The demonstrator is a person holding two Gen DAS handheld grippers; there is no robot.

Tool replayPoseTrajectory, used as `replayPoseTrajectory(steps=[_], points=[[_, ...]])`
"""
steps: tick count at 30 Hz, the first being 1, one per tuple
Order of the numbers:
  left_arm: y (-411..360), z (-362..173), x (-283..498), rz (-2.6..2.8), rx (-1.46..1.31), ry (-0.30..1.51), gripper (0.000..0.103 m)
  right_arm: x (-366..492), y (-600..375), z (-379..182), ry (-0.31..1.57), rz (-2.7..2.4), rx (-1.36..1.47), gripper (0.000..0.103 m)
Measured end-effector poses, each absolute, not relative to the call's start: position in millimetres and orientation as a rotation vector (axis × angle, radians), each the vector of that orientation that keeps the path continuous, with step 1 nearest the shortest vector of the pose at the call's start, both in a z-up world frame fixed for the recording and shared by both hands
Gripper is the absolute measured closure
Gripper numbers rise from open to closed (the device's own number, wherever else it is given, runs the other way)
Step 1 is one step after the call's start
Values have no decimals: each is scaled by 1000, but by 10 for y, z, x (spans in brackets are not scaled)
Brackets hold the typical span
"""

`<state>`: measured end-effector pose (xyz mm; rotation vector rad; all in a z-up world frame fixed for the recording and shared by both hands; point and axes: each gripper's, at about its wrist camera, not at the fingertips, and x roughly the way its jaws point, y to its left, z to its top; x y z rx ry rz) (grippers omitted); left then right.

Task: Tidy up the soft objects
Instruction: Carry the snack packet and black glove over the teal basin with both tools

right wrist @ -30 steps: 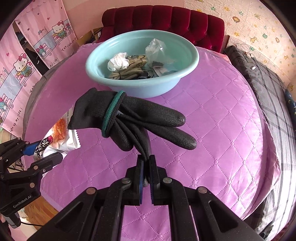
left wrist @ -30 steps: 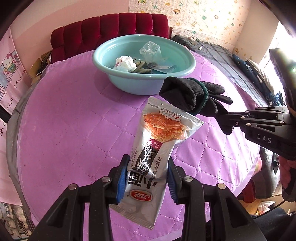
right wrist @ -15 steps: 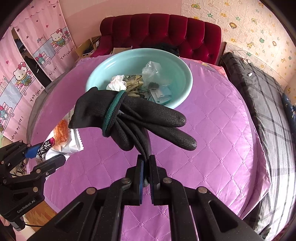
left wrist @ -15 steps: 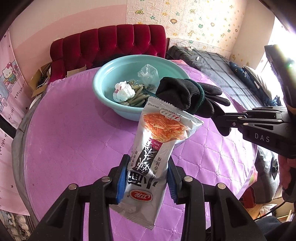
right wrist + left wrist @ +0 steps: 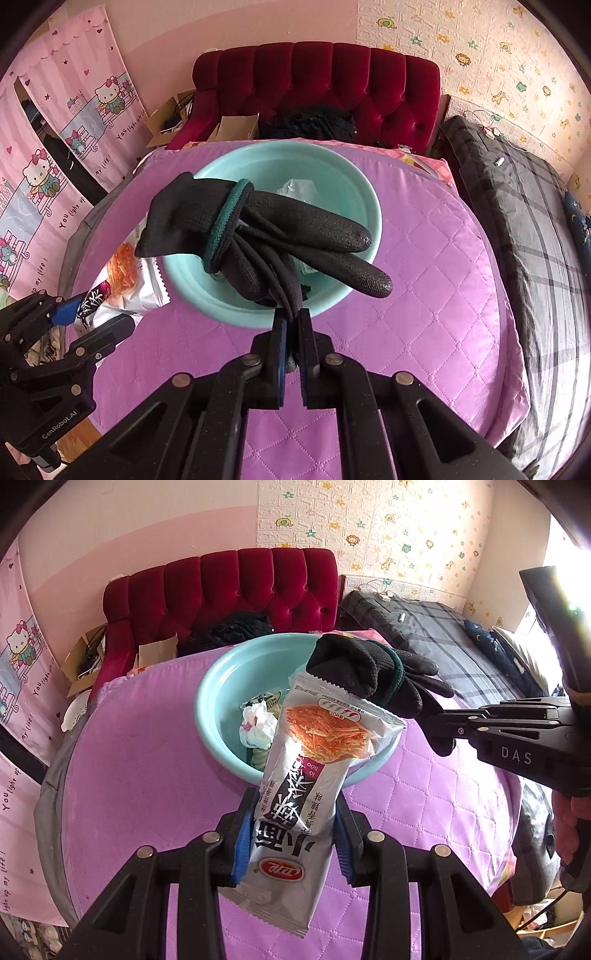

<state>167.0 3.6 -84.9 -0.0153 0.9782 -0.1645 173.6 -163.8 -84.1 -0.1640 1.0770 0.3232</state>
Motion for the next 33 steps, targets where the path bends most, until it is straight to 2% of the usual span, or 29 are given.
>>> replayPoseTrajectory(steps=[14,33], points=[[146,-921,2250,-130,-11,978,62,2354,-1510,-862,1106,310,-125,99],[118,-1388,2964,-73,-29,1026,62,3003,-1485,-1299,1226,246,-27,99]])
